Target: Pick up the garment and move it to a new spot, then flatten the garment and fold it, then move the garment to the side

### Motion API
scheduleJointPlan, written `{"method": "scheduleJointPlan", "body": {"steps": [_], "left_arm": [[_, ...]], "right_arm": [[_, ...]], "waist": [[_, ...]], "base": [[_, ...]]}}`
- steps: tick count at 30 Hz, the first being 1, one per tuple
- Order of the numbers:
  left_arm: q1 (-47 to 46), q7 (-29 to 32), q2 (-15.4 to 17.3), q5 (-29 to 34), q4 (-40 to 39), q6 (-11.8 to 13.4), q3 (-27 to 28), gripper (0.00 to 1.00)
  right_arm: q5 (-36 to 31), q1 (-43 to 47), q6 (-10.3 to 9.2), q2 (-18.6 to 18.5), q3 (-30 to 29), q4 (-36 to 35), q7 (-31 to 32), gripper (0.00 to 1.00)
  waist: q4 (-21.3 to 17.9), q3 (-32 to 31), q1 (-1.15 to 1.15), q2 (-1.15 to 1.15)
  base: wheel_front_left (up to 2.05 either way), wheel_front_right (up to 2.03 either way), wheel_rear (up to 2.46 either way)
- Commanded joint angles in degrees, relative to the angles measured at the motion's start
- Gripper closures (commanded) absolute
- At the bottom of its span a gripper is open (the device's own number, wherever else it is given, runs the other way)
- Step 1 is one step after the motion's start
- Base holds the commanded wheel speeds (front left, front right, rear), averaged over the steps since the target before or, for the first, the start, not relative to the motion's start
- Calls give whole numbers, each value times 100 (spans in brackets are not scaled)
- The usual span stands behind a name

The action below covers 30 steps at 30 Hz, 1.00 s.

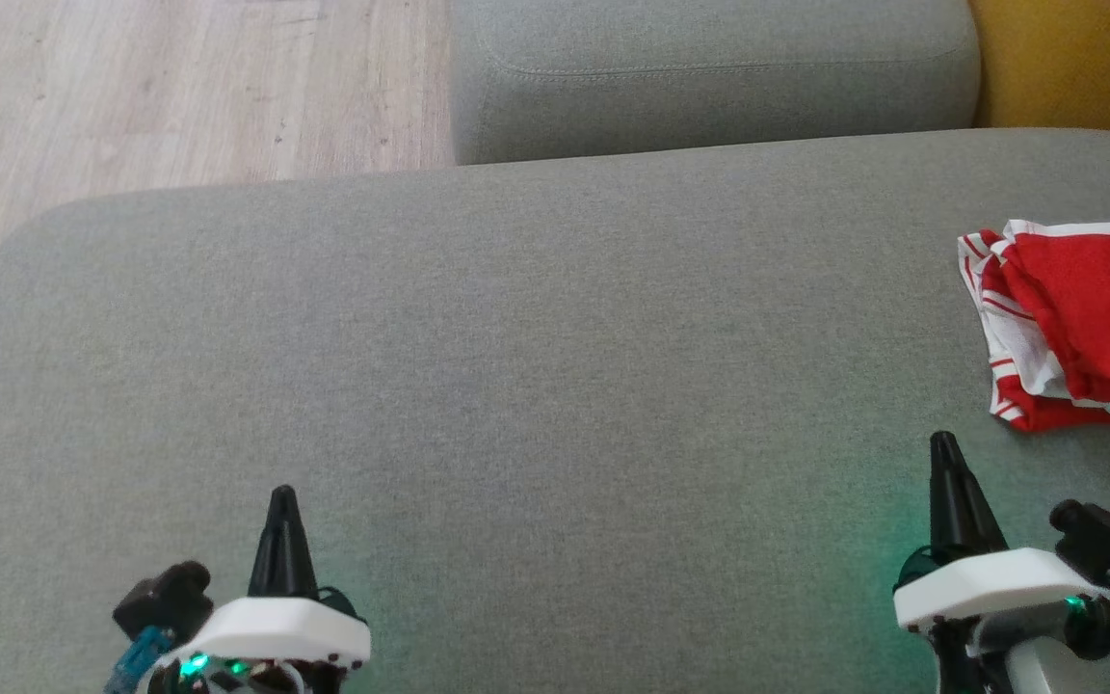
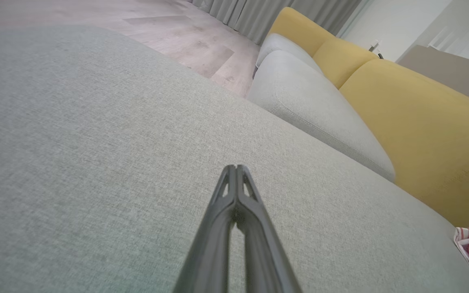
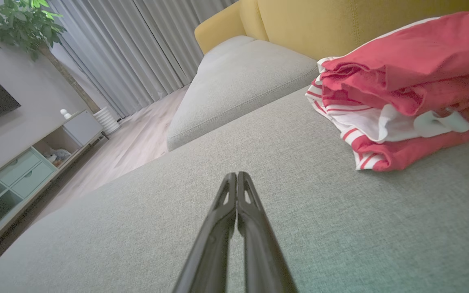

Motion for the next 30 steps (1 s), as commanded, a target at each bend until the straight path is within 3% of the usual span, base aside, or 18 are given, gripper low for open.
{"method": "scheduleJointPlan", "body": {"steps": [1,30], "left_arm": [[-250,34,7,-142,-215,-42,144,100],[-267,513,13,-1714,-421,-285,599,100]], "right_arm": [[192,-294,-1,-13,-14,-228,35,100],[2094,-336,-2,-17,-199,-390,512,100]], "waist": [[-2,-1,0,0],[-42,-25,0,0]], "base": [[0,0,0],[0,0,0]]}}
